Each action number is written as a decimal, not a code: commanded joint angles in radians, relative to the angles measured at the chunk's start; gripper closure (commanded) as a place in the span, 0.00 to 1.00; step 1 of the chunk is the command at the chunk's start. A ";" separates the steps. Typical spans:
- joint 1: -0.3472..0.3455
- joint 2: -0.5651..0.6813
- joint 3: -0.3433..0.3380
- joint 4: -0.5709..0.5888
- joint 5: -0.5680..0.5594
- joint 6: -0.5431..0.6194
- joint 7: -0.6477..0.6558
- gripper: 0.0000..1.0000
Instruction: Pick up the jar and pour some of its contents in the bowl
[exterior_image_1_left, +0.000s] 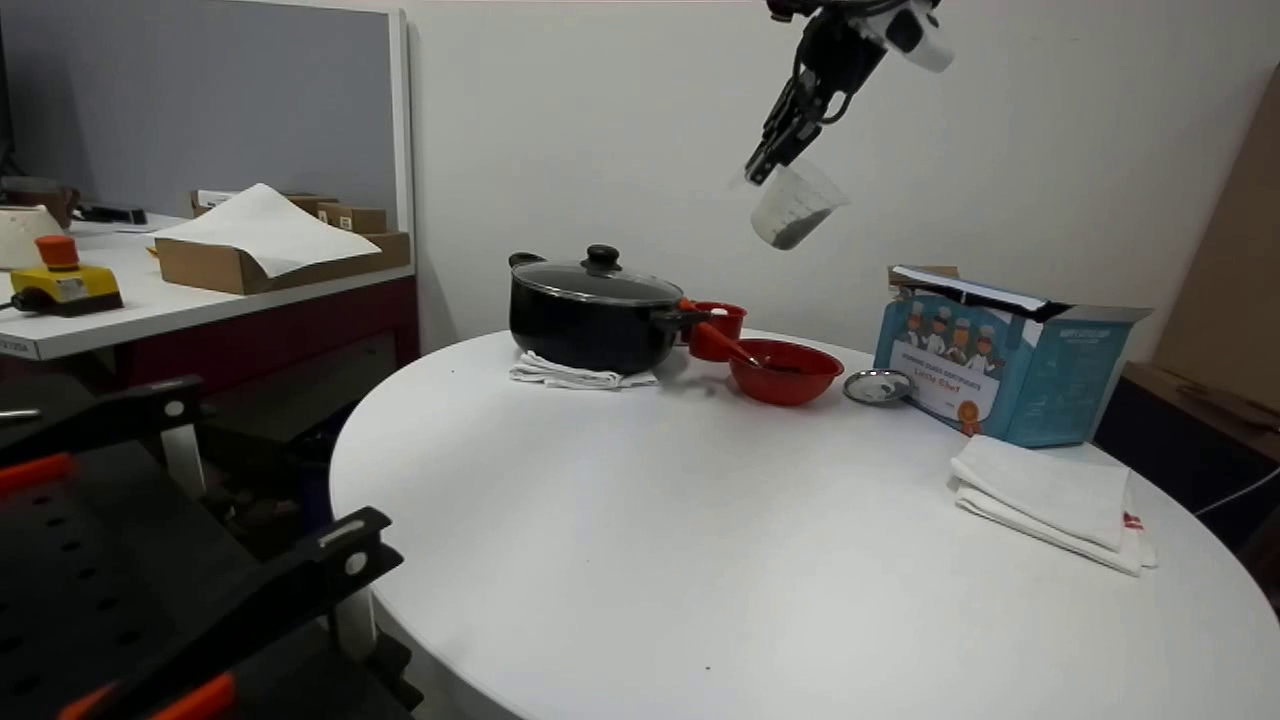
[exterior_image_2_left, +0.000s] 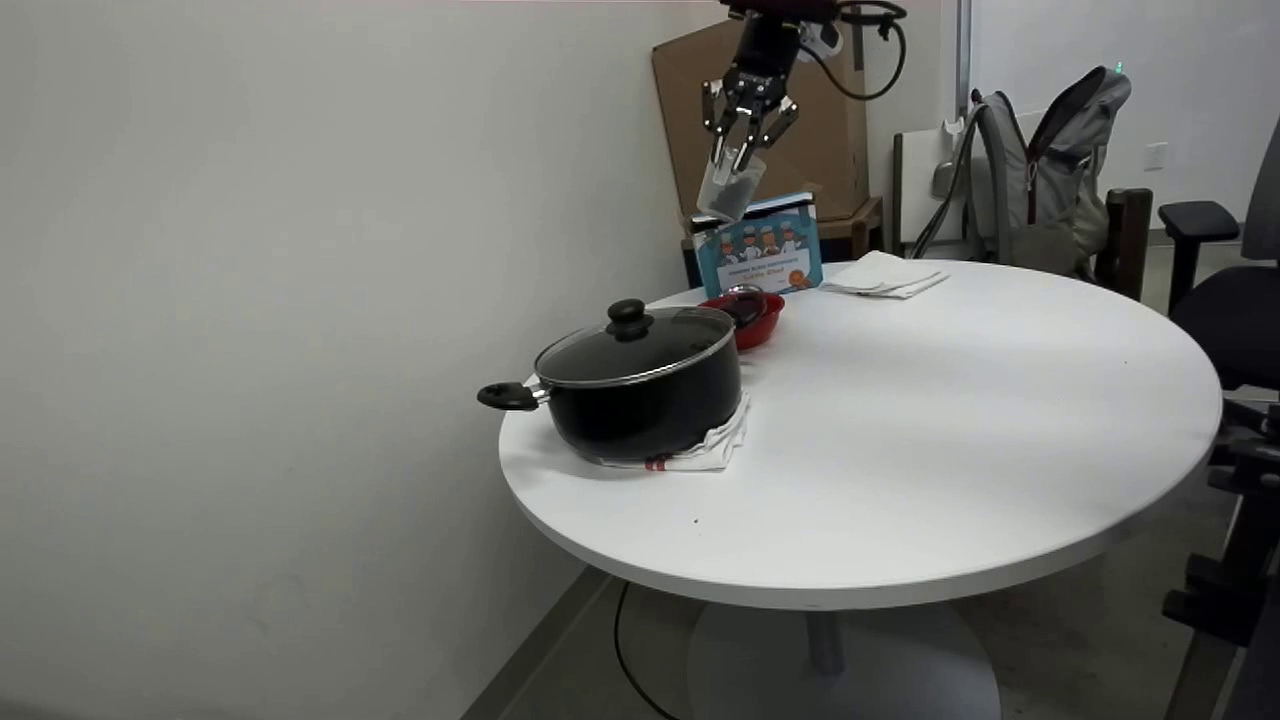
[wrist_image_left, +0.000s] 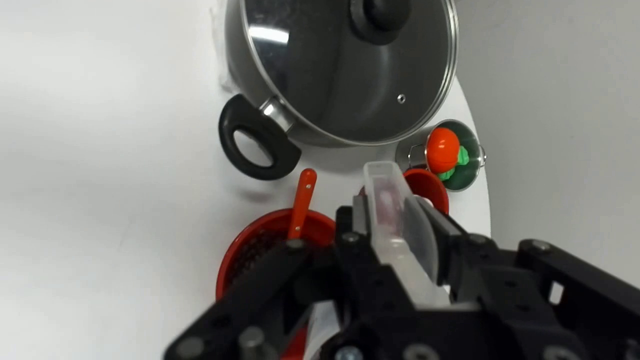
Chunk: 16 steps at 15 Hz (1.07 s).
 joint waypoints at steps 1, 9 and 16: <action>0.035 -0.152 -0.018 -0.142 -0.200 0.082 0.015 0.86; 0.056 -0.343 -0.065 -0.528 -0.693 0.458 0.086 0.86; 0.134 -0.222 -0.231 -0.769 -1.115 0.722 0.418 0.86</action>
